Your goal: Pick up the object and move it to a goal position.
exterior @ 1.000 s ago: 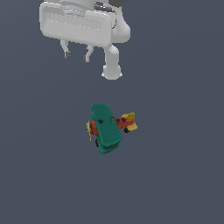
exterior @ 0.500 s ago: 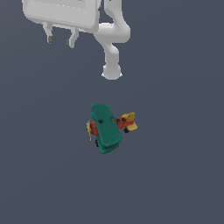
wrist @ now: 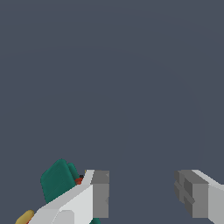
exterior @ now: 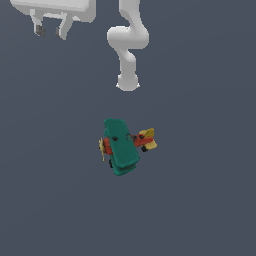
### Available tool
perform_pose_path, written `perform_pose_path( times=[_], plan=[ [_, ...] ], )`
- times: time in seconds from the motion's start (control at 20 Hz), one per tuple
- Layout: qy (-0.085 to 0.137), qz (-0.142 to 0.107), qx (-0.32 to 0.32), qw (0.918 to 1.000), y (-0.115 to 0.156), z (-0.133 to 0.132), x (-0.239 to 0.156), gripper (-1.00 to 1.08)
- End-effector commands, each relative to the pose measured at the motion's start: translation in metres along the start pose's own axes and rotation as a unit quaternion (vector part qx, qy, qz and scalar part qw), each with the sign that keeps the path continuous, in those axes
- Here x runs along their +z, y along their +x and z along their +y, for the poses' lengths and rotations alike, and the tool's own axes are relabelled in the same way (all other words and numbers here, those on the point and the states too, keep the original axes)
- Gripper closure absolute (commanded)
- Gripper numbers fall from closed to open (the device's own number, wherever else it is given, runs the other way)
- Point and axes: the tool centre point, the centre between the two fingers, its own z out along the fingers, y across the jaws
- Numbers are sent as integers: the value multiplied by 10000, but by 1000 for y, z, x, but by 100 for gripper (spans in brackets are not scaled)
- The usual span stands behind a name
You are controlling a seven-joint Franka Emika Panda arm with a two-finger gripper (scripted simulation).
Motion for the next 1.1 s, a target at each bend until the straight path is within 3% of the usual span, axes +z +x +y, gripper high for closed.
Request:
perform_pose_path(
  times=[0.0, 1.05],
  plan=[
    [31, 150, 86, 9998, 4, 9, -4, -20],
    [517, 1120, 818, 9890, 13, 78, -9, -20]
  ],
)
